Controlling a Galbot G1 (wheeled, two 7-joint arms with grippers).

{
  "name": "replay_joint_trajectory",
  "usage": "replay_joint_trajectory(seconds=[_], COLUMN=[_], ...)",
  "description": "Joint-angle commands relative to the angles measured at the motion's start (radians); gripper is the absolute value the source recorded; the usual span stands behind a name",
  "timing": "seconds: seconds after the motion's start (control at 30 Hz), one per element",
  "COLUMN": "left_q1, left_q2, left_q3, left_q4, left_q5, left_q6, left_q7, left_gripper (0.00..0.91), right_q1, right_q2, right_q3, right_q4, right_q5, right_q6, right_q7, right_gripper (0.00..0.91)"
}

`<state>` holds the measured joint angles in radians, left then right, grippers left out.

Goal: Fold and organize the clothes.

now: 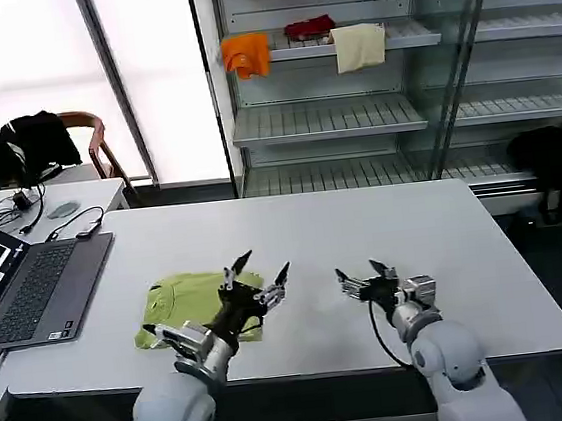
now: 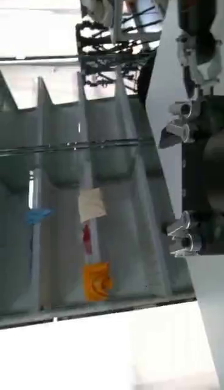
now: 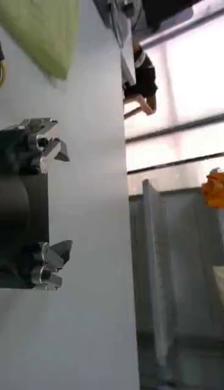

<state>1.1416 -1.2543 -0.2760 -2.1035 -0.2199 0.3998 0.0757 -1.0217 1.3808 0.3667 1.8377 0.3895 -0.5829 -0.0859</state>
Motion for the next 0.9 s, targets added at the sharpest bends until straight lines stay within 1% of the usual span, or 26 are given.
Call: replay_joint_trajectory(seconds=[0.03,0.17,0.27,0.37,0.4,0.5,0.53,0.57,0.63,0.67,0.7,0.73,0.77,0.9], left_q1=[0.042,0.063,0.069,0.065,0.065,0.063,0.063,0.063,0.064,0.066,0.067,0.068,0.071,0.075], left_q2=[0.021,0.007,0.001,-0.005,-0.006,-0.011,-0.012,-0.014,-0.016,-0.017,-0.017,-0.017,-0.017,-0.016], left_q3=[-0.228,-0.269,-0.28,-0.285,-0.284,-0.283,-0.283,-0.282,-0.283,-0.284,-0.285,-0.287,-0.291,-0.301], left_q4=[0.033,0.054,0.069,0.079,0.082,0.084,0.084,0.084,0.084,0.083,0.082,0.081,0.08,0.08], left_q5=[-0.135,-0.159,-0.159,-0.162,-0.161,-0.161,-0.161,-0.161,-0.162,-0.162,-0.165,-0.165,-0.166,-0.175], left_q6=[-0.051,-0.036,-0.029,-0.029,-0.028,-0.027,-0.027,-0.026,-0.025,-0.025,-0.025,-0.025,-0.025,-0.025], left_q7=[-0.002,-0.003,-0.009,-0.013,-0.014,-0.014,-0.015,-0.016,-0.017,-0.018,-0.019,-0.019,-0.019,-0.023], left_gripper=[0.907,0.907,0.907,0.907,0.907,0.907,0.907,0.907,0.907,0.907,0.907,0.907,0.907,0.907], right_q1=[0.134,0.134,0.126,0.119,0.117,0.118,0.118,0.119,0.12,0.121,0.122,0.123,0.125,0.127], right_q2=[0.066,0.098,0.093,0.085,0.085,0.084,0.083,0.083,0.085,0.088,0.09,0.093,0.097,0.099], right_q3=[-0.212,-0.245,-0.263,-0.285,-0.289,-0.303,-0.308,-0.313,-0.317,-0.32,-0.322,-0.325,-0.327,-0.334], right_q4=[-0.114,-0.139,-0.15,-0.159,-0.162,-0.167,-0.169,-0.17,-0.174,-0.179,-0.18,-0.183,-0.186,-0.194], right_q5=[0.218,0.226,0.245,0.252,0.25,0.243,0.238,0.234,0.216,0.204,0.2,0.194,0.183,0.151], right_q6=[0.0,0.0,0.0,0.001,0.001,0.001,0.001,0.001,0.001,0.001,0.002,0.001,0.001,0.001], right_q7=[0.008,0.008,-0.002,-0.034,-0.052,-0.077,-0.083,-0.087,-0.088,-0.087,-0.086,-0.079,-0.067,-0.04], right_gripper=[0.907,0.907,0.907,0.907,0.907,0.907,0.877,0.715,0.564,0.423,0.101,0.02,0.0,0.0])
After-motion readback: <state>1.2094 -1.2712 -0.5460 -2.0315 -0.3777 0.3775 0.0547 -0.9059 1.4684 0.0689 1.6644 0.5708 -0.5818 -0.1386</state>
